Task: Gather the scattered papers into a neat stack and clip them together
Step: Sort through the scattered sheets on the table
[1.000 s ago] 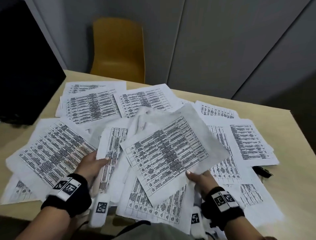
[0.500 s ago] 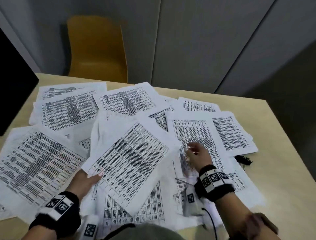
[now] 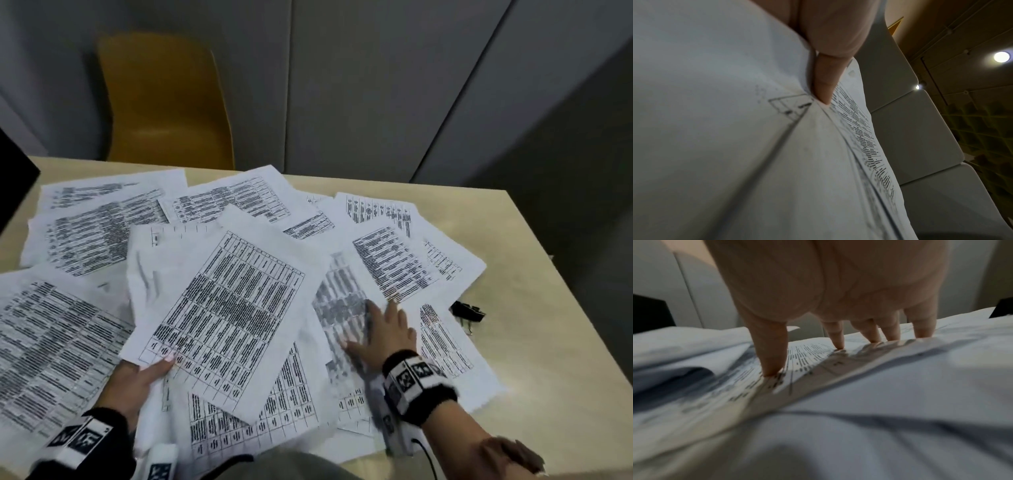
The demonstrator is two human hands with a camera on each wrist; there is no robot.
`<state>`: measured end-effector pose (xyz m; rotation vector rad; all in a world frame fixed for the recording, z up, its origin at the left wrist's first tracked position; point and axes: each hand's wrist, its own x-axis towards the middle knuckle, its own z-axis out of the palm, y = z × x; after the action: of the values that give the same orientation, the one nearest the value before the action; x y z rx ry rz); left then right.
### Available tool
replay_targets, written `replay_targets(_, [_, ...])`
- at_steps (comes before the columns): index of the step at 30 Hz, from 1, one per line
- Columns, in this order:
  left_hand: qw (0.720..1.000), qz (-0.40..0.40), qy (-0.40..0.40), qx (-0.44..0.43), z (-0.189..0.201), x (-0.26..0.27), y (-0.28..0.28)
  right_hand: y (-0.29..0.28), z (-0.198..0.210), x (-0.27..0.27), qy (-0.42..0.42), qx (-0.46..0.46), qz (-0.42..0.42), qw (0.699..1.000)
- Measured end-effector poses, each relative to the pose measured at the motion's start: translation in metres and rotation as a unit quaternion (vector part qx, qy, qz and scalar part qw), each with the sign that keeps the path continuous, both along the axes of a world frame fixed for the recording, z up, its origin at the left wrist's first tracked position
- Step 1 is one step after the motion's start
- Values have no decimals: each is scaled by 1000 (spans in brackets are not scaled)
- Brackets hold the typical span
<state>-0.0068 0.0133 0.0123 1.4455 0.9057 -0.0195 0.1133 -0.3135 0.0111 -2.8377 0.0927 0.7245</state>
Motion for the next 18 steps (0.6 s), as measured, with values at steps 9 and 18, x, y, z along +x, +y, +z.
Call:
replay_targets(9, [999,-36,-8,10,4,0,-2,-25,24,45,-114,203,-435,870])
replay_targets(18, [998,-54,-4,38,2,-3,0,-25,14,69,-66,125,-463,875])
